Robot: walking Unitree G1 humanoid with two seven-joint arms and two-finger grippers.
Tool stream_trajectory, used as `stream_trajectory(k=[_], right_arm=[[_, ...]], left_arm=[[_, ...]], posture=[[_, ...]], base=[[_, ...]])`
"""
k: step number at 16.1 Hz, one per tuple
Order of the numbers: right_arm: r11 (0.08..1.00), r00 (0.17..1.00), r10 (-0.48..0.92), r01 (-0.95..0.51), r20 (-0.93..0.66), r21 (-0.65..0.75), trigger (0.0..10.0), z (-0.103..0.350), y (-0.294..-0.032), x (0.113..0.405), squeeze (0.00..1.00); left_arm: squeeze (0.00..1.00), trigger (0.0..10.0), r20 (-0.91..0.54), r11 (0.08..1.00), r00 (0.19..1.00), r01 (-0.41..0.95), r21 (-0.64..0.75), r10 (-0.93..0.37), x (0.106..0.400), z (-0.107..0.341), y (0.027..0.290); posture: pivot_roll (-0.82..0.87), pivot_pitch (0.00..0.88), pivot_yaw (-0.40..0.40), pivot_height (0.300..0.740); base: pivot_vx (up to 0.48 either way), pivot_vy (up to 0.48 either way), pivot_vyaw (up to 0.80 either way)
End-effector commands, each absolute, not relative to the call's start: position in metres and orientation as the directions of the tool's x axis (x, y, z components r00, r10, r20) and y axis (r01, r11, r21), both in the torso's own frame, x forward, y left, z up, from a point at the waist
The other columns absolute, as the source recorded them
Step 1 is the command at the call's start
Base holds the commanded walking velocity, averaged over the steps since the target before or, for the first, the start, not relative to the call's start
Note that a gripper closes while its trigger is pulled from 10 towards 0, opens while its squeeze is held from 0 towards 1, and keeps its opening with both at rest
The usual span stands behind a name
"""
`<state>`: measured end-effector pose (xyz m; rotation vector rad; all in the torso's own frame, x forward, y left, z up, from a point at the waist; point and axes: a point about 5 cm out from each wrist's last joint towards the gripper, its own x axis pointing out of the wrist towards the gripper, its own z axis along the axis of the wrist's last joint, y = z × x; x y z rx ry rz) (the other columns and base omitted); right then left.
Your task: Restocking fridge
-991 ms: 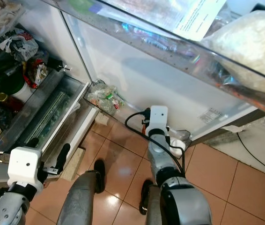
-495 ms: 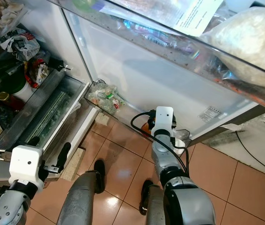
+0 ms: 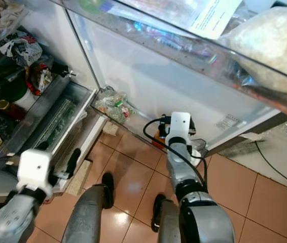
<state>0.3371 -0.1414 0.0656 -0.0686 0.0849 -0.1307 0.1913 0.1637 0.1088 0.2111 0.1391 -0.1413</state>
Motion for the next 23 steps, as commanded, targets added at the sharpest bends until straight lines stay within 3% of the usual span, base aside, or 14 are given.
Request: stream_trajectory(k=[1,13,18,23], right_arm=[[0.989,0.990,-0.131,0.127,-0.052,-0.079,10.0,0.069,-0.146,0.337,1.00],[0.999,0.988,-0.018,0.023,0.150,-0.033,10.0,0.098,-0.158,0.331,1.00],[0.994,0.965,0.108,-0.098,0.238,-0.050,10.0,0.110,-0.167,0.302,1.00],[0.988,0.974,0.138,-0.123,0.179,-0.091,10.0,0.102,-0.174,0.263,1.00]], left_arm=[[0.00,10.0,-0.176,0.966,0.977,0.159,0.203,-0.124,0.188,0.103,0.164],[0.00,10.0,-0.082,0.957,0.982,0.182,0.225,-0.168,0.239,0.099,0.159],[0.00,10.0,-0.090,0.976,0.986,0.155,0.153,-0.142,0.251,0.094,0.157],[0.00,10.0,-0.063,0.973,0.984,0.176,0.153,-0.168,0.260,0.090,0.152]], posture=[[0.26,0.296,-0.005,0.740],[0.15,0.142,-0.003,0.740],[0.09,0.088,0.007,0.740],[0.05,0.037,0.015,0.740]], base=[[0.000,0.000,0.00],[0.000,0.000,0.00],[0.000,0.000,0.00],[0.000,0.000,0.00]])
